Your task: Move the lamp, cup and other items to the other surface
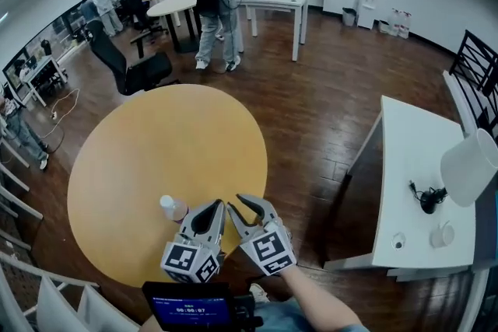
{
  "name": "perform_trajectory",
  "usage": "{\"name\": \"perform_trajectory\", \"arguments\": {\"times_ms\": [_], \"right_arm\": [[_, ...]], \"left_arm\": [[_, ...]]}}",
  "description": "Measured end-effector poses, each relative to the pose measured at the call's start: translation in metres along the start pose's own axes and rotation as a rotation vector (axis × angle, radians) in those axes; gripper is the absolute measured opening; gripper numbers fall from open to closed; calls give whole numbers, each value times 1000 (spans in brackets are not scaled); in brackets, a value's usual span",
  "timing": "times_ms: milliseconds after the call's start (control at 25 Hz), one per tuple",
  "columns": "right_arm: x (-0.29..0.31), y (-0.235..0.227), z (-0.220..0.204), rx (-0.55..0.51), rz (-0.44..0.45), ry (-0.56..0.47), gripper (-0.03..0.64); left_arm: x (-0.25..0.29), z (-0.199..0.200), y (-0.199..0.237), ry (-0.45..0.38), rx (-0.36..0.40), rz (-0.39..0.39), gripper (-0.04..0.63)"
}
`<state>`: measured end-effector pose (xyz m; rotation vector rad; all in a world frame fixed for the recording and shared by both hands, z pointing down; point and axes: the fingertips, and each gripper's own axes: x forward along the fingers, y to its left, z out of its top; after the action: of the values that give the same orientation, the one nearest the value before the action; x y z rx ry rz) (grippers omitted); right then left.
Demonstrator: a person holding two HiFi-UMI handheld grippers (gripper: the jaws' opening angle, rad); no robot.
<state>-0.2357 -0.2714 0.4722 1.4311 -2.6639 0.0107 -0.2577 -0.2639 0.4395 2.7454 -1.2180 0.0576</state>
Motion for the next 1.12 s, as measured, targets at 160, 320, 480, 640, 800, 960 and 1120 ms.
{"name": "perform_trajectory", "arguments": {"times_ms": [160,320,480,640,800,960,1120], "right_arm": [[-51,-53,4,8,-125,-19,34],[-104,-98,16,14,-223,-41,14],[-156,-136,23,6,-291,-53,0],[-203,-173,30,-13,-357,-72,0],[-241,-196,27,-7,-395,-67,1],[-263,-208,23,-9,-407,-65,1],[-276,-215,20,-8,-422,-69,1]], "left_arm": [[43,-2,-49,9,9,-99,14],[79,1,-102,-16,35,-171,14],[108,-1,-159,-3,38,-225,14],[134,2,-213,2,39,-281,14],[149,0,-255,10,35,-320,14],[157,-4,-277,7,35,-331,14],[162,-6,-296,31,34,-367,14]]}}
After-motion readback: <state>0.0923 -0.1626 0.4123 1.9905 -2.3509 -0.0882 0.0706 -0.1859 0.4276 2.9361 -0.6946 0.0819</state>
